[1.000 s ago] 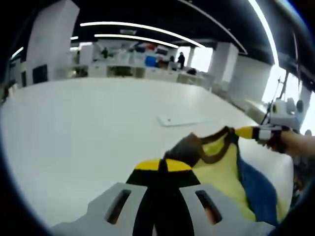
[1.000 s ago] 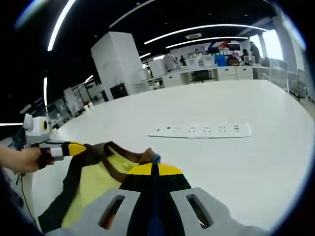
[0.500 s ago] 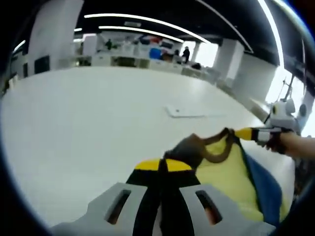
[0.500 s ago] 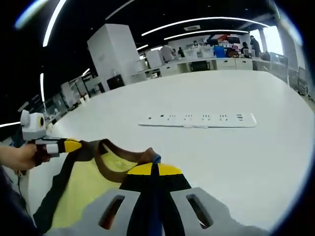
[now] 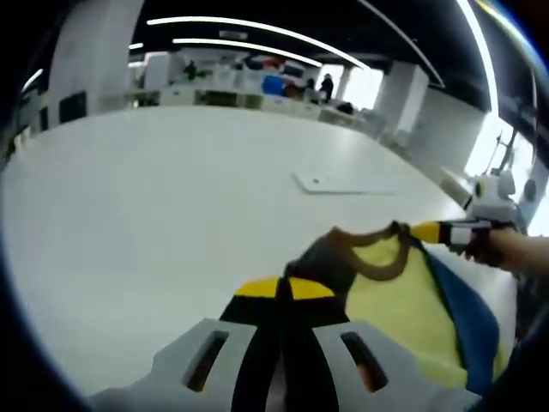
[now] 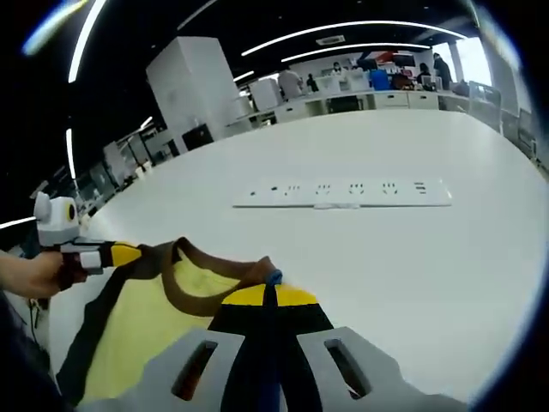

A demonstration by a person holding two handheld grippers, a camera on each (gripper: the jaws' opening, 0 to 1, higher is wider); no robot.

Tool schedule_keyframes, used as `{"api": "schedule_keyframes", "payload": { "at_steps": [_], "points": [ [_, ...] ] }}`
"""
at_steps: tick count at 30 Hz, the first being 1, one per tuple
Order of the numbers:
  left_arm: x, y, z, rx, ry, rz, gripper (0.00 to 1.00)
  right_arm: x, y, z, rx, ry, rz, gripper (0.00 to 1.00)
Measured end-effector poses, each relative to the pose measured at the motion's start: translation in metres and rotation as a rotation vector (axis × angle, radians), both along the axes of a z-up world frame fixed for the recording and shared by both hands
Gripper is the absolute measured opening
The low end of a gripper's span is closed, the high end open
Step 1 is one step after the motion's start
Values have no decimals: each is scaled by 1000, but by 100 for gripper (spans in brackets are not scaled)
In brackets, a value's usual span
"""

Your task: Fold the garment on the visible template until the final outline fits inside the template.

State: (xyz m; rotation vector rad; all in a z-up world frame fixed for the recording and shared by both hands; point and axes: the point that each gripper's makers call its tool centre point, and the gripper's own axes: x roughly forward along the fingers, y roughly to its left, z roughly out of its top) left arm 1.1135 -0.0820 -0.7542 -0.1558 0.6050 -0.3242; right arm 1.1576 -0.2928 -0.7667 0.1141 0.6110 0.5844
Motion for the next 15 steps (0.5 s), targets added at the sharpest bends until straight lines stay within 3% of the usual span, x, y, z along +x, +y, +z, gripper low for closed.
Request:
{"api": "schedule_keyframes", "payload": {
  "at_steps": [15],
  "points": [
    [0, 3, -6, -2, 17, 13, 0, 1, 1, -7, -1, 10, -10, 1]
  ]
}}
